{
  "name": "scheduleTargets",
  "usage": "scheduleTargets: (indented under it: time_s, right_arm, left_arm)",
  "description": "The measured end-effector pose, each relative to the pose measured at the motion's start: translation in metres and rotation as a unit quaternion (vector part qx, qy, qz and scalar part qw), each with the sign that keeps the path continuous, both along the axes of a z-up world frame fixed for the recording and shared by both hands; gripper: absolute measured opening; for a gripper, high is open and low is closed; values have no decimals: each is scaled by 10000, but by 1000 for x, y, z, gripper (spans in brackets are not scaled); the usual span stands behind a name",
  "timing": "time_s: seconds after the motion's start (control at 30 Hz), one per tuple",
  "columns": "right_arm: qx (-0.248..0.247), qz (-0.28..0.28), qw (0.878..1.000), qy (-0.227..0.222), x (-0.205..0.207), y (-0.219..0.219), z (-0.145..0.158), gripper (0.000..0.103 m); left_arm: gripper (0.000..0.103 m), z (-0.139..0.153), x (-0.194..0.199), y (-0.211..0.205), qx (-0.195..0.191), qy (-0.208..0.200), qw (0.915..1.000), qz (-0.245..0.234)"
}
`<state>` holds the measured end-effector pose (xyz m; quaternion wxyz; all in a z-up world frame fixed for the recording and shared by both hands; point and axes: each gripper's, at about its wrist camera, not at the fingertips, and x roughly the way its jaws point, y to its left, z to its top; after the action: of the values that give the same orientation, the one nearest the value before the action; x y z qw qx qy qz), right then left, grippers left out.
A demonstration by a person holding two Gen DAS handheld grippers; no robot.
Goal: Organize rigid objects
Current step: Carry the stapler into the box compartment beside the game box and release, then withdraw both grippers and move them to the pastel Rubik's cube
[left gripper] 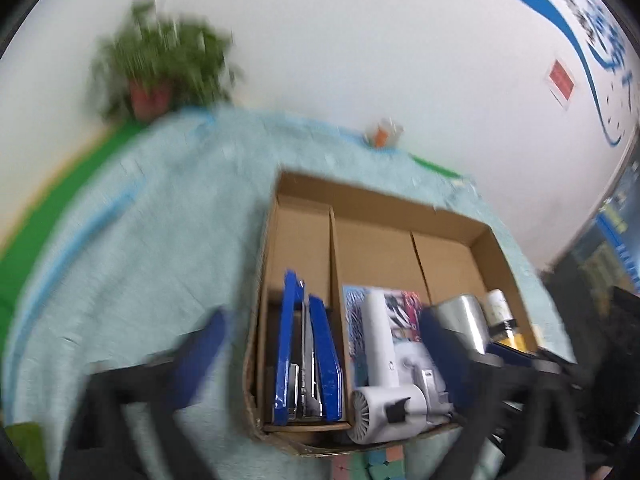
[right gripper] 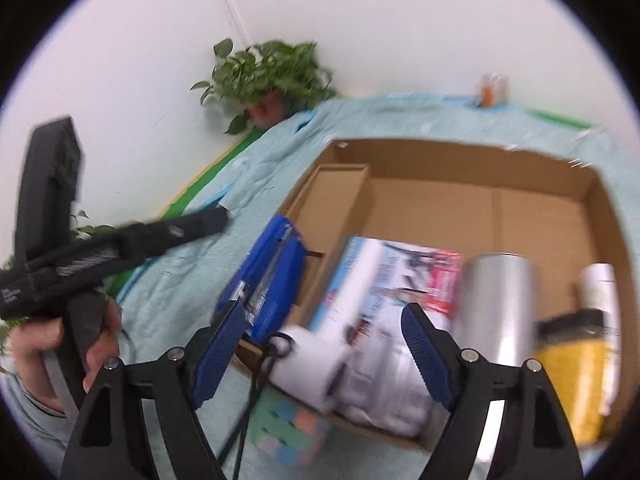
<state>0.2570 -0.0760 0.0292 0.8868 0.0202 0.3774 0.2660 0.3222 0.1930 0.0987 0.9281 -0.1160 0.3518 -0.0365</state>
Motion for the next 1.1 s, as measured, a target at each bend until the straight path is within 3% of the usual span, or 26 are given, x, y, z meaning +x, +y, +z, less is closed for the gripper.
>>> scheduleTargets:
  time_s: [0.1, 0.2, 0.4, 0.57, 0.67, 0.73, 0.8, 0.87, 1.0, 1.1]
  right_arm:
    - [-345, -268, 9983, -397, -26, -11, 0, 82]
    - [-528, -409, 9969, -417, -54, -27, -18, 82]
    - [-347, 211, 9990, -169, -92, -33, -46, 82]
    - [-130, 890, 9959, -24, -106, -16, -67, 82]
    - [-117, 815, 9962, 286, -99, -8, -83, 82]
    - [-82, 775, 9966, 264, -99, -7, -86, 82]
    - [-52, 693, 9972, 257, -98, -9, -89, 82]
    - [-4, 631, 9975, 308, -96, -13, -91, 82]
    - [48, 569, 9976, 392, -90, -21, -97, 82]
    - [38, 647, 9973, 353, -89, -29, -101, 81]
  left_arm:
    - [103, 9, -32, -33, 649, -382, 9971, -95]
    - [103, -2, -50, -54, 787, -237, 9962, -273]
    - [103, -57, -84, -69, -27, 425, 9966, -699]
    - [102, -106, -84, -65, -901, 1135, 9855, -885]
    - [101, -124, -74, -62, -1091, 1333, 9821, -761]
    - [99, -131, -68, -64, -1243, 1417, 9778, -918]
    - [93, -135, -66, -69, -1229, 1468, 9762, -1023]
    - [77, -142, -59, -77, -1219, 1615, 9728, -1125]
    - [70, -148, -55, -91, -1314, 1641, 9694, -1269]
    - [68, -152, -60, -106, -1555, 1700, 9595, -1622]
